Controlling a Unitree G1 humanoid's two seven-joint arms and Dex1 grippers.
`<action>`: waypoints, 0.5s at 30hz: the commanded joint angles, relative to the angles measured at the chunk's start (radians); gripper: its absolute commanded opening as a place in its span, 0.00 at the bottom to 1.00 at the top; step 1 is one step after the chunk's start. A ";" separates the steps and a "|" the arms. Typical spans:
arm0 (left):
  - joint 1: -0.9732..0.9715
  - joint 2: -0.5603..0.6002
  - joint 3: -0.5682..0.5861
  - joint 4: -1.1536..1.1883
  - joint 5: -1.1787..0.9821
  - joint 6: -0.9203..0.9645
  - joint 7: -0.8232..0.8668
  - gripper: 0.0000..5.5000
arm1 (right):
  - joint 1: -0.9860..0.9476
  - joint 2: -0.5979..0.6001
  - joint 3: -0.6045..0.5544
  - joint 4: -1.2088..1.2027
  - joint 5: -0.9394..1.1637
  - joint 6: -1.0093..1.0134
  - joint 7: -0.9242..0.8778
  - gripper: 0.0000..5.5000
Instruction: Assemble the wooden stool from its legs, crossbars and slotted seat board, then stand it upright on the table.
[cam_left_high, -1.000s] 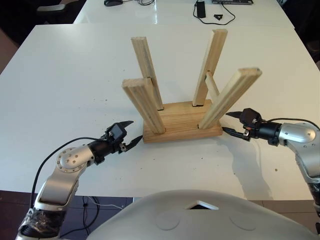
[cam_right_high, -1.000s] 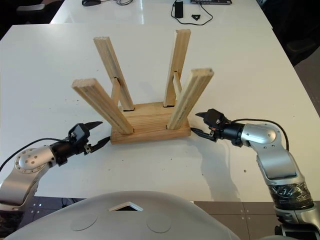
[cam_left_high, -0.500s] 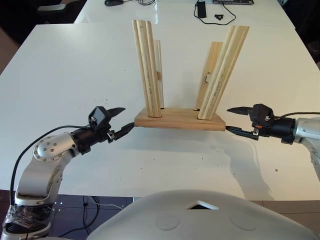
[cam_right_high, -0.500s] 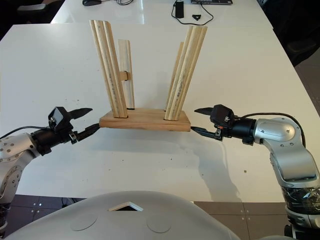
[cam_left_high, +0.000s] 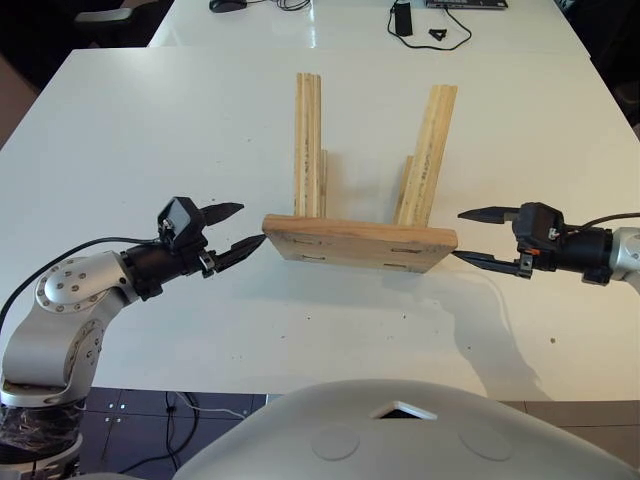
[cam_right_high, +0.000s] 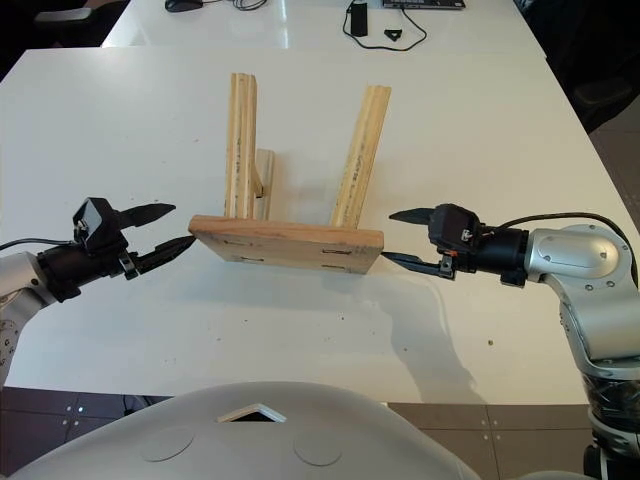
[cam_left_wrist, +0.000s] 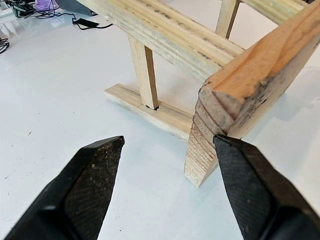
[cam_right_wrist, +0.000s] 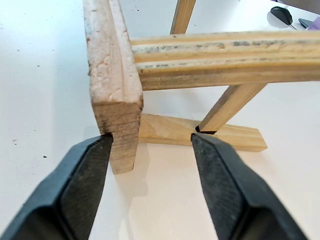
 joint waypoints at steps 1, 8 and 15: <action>0.032 0.010 -0.056 -0.100 -0.070 -0.006 -0.102 0.60 | 0.001 0.022 0.024 -0.058 0.075 -0.025 0.032 0.53; 0.080 0.034 -0.059 -0.079 -0.033 -0.033 -0.135 0.60 | 0.022 0.027 0.024 0.003 0.080 -0.033 0.072 0.53; 0.077 0.047 -0.069 -0.017 -0.004 -0.069 -0.165 0.60 | -0.013 0.031 0.036 0.114 0.087 -0.045 0.119 0.53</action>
